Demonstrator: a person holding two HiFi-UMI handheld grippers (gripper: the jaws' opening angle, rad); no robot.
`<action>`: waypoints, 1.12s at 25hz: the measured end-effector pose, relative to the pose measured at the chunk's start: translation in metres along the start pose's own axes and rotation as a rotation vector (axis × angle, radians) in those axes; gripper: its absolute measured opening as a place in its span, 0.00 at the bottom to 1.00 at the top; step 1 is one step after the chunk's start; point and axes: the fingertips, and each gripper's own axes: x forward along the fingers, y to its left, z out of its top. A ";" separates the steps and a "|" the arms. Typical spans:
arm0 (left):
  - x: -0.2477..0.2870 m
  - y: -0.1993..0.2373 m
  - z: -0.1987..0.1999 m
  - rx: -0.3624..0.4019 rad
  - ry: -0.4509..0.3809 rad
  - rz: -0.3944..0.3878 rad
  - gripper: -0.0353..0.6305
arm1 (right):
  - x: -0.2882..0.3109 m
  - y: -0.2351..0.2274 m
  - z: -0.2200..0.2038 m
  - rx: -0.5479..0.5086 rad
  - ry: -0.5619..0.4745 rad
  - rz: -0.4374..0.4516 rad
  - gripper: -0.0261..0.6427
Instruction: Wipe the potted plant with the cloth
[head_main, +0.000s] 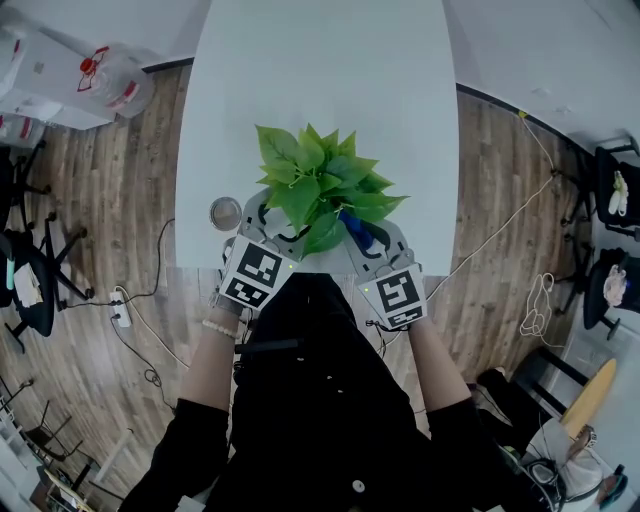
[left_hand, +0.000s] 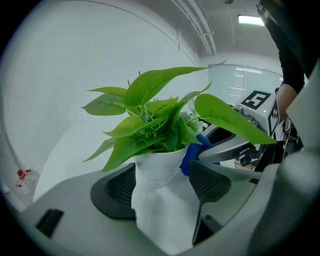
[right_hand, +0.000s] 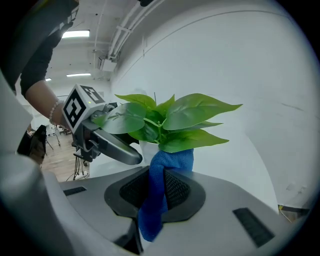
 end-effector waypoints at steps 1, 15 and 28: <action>-0.001 0.000 -0.001 -0.004 0.002 -0.004 0.57 | 0.001 -0.002 0.000 0.004 0.002 -0.008 0.17; -0.009 0.022 -0.003 0.065 0.020 -0.033 0.57 | 0.020 -0.038 0.006 0.036 0.001 -0.053 0.17; 0.003 0.019 0.006 0.038 -0.009 -0.021 0.51 | 0.025 -0.048 0.011 0.011 -0.002 -0.051 0.17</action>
